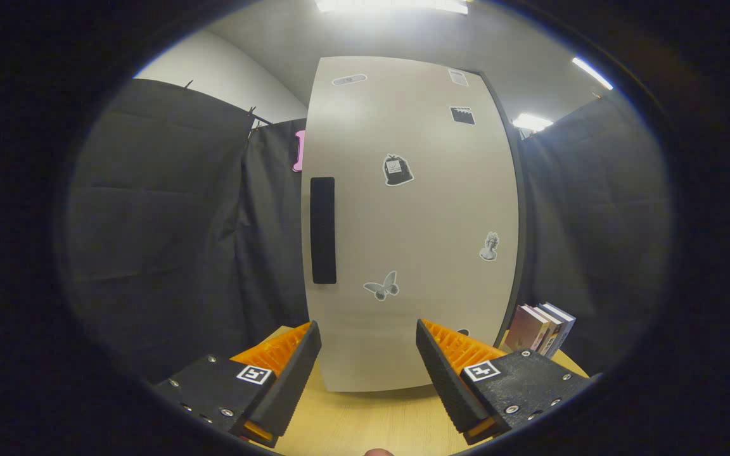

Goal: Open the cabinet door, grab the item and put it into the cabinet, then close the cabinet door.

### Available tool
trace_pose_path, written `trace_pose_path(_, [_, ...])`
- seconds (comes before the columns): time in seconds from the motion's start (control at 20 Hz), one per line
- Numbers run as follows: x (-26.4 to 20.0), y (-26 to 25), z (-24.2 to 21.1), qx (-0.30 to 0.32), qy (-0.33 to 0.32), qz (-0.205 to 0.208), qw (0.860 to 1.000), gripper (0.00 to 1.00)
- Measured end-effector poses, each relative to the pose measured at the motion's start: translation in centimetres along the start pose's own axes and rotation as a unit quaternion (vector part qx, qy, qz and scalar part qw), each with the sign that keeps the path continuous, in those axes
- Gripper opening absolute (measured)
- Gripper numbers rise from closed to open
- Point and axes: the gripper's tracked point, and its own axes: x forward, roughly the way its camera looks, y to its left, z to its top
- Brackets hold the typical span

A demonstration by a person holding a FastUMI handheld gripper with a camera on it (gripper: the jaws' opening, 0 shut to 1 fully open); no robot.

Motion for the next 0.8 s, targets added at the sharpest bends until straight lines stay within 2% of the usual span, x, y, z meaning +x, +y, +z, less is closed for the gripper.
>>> trace_pose_path(0.8, [-0.2,-3.7,1.4,-0.008,-0.017,-0.038,0.999,0.94])
